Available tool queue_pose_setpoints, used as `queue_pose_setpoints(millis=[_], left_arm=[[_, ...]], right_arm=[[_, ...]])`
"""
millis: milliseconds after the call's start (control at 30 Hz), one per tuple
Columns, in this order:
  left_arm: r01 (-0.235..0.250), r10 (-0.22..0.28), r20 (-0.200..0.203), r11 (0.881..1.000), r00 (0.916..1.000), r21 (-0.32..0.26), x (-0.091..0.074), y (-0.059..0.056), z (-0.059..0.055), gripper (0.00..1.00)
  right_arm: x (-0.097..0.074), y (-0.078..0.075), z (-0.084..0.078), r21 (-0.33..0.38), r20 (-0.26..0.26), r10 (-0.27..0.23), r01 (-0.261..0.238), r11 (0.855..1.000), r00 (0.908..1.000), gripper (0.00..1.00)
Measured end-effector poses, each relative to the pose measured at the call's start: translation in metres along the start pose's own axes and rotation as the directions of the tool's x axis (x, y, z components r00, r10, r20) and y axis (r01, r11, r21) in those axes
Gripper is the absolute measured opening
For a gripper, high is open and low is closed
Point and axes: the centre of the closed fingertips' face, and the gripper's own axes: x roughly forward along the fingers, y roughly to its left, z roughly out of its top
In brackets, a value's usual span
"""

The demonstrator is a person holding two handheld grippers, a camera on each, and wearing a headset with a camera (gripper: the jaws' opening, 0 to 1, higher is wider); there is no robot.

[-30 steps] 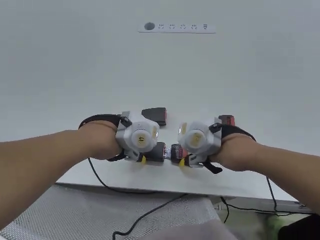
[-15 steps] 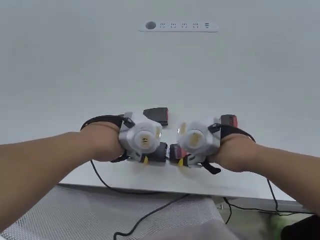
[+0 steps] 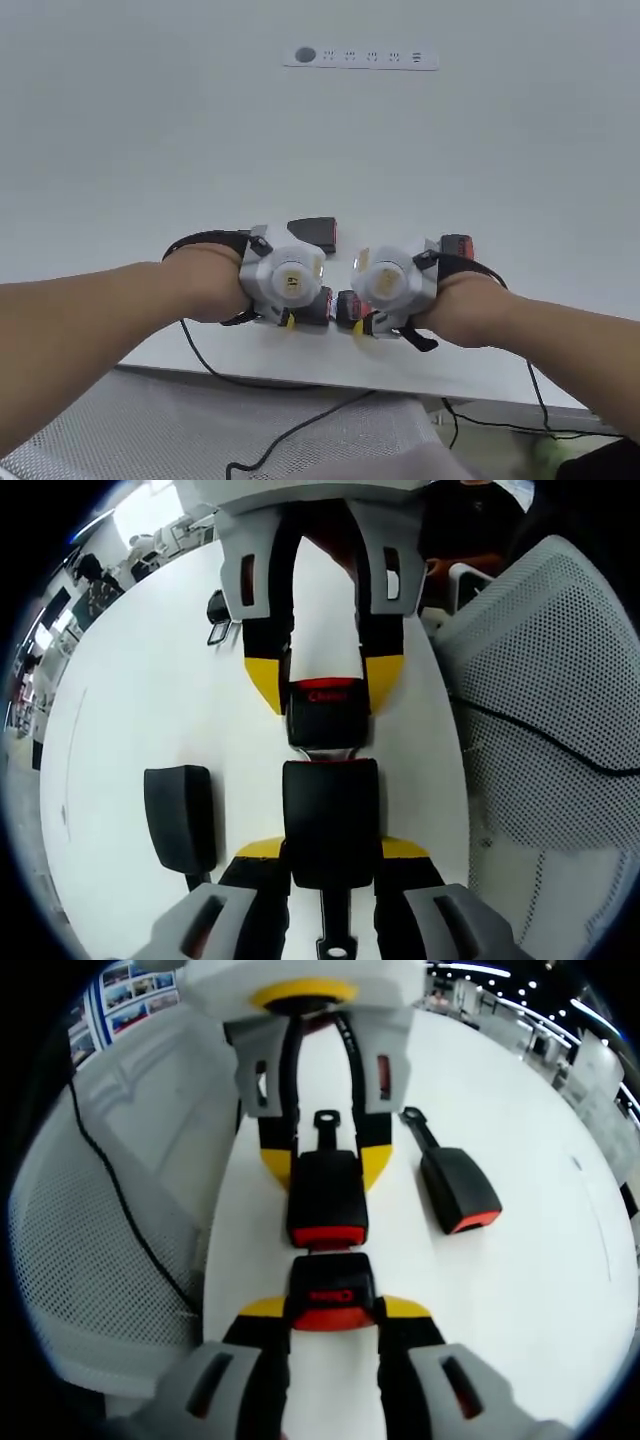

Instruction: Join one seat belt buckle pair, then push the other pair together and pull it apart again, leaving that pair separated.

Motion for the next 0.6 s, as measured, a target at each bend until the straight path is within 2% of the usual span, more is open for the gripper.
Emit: queue_pose_setpoints(millis=[267,600], left_arm=[[-0.009,0.010,0.037,0.999,0.9992,-0.032,-0.0006,0.0011,-0.0008,0.31],[-0.003,0.005,0.040,0.999,0.9992,-0.041,-0.0008,-0.0004,-0.0008,0.31]], right_arm=[[-0.0012,0.0003,-0.0018,0.005,0.016,-0.002,0.001,1.000,0.9999,0.31],[-0.0008,0.0002,-0.0018,-0.001,0.015,0.003,-0.003,1.000,0.9999,0.31]])
